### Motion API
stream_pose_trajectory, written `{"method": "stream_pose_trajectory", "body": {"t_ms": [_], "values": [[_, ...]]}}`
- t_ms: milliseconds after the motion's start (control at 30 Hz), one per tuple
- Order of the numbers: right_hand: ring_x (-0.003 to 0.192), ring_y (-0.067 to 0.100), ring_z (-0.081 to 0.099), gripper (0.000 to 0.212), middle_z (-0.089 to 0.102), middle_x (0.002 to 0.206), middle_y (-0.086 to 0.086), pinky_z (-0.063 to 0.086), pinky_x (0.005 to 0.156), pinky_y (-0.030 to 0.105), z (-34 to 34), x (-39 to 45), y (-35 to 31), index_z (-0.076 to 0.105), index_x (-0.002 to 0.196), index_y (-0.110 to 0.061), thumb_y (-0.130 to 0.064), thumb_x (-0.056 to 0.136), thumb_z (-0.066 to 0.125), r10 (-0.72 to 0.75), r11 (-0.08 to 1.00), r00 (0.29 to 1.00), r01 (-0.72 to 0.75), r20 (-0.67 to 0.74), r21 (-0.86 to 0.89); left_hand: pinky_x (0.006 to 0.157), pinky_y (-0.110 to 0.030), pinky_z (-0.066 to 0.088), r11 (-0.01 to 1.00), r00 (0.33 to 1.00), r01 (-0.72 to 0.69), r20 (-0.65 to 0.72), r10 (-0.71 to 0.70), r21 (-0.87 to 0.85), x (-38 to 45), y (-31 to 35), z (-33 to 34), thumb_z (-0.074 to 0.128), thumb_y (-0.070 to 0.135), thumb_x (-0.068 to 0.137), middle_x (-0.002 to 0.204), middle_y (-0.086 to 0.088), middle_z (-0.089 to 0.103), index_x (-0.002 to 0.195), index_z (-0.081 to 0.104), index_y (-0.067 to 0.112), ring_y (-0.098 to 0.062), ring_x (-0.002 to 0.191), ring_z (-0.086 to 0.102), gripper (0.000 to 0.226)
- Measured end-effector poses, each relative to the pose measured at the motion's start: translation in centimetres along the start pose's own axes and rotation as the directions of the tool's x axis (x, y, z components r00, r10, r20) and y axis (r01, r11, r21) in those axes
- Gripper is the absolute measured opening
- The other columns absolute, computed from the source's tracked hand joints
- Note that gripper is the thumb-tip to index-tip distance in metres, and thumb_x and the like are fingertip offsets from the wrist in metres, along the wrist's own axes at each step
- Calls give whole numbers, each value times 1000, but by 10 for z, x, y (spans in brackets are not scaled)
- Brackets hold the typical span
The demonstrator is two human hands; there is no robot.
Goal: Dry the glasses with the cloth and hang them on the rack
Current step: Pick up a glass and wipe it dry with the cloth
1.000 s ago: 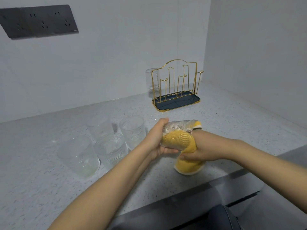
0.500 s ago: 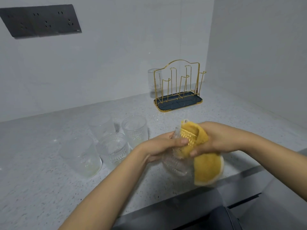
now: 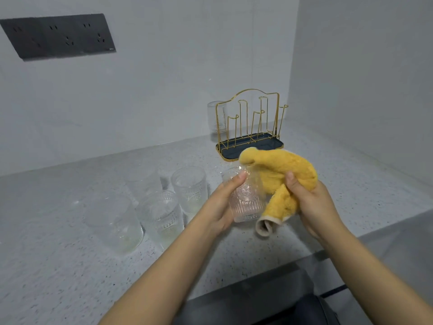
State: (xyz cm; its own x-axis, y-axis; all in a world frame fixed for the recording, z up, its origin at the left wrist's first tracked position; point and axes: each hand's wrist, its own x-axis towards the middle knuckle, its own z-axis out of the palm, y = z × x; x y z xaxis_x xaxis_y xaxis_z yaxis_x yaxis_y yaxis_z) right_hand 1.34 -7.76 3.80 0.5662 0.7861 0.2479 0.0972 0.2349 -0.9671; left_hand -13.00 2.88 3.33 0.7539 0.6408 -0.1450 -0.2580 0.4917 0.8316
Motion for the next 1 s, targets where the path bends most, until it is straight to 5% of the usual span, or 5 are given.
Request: {"method": "stream_pose_trajectory", "body": {"t_ms": [167, 333, 633, 800, 1000], "values": [[89, 16, 70, 48, 74, 94, -4, 56, 68, 27, 20, -24, -1, 65, 100, -26, -60, 68, 54, 150, 981, 986, -158, 80, 111, 78, -43, 61, 985, 989, -72, -142, 50, -158, -2, 3, 11, 70, 33, 73, 112, -17, 71, 125, 58, 5, -28, 96, 71, 60], [116, 17, 53, 84, 55, 128, -4, 44, 97, 38, 52, -45, 4, 42, 136, -30, -73, 63, 39, 185, 982, 982, -183, 37, -52, 87, -46, 58, 976, 971, -100, -233, 53, -195, -3, -4, 25, 74, 35, 75, 132, -18, 61, 143, 41, 9, -33, 115, 64, 80], [90, 18, 66, 58, 69, 96, 3, 51, 78, 34, 55, -19, -4, 64, 100, -22, -71, 82, 36, 474, 772, 873, -347, -118, 533, 104, -58, 44, 908, 967, -77, -253, -33, -411, 1, -22, 49, 79, 42, 66, 140, -22, 52, 152, 26, 18, -40, 119, 59, 104], [110, 22, 60, 84, 65, 118, 4, 41, 101, 43, 75, -39, -1, 56, 124, -24, -78, 61, 44, 393, 785, 919, -348, 23, 512, 101, -55, 48, 917, 962, -40, -264, -72, -396, 3, -11, 45, 75, 46, 74, 136, -23, 56, 152, 27, 18, -38, 115, 62, 96], [91, 19, 64, 54, 66, 99, 6, 50, 74, 32, 51, -4, -5, 58, 114, -17, -60, 90, 34, 433, 768, 886, -268, -165, 581, 105, -56, 43, 900, 974, -101, -225, 3, -425, 5, -16, 51, 81, 38, 62, 144, -21, 48, 155, 17, 19, -38, 122, 57, 115]]}}
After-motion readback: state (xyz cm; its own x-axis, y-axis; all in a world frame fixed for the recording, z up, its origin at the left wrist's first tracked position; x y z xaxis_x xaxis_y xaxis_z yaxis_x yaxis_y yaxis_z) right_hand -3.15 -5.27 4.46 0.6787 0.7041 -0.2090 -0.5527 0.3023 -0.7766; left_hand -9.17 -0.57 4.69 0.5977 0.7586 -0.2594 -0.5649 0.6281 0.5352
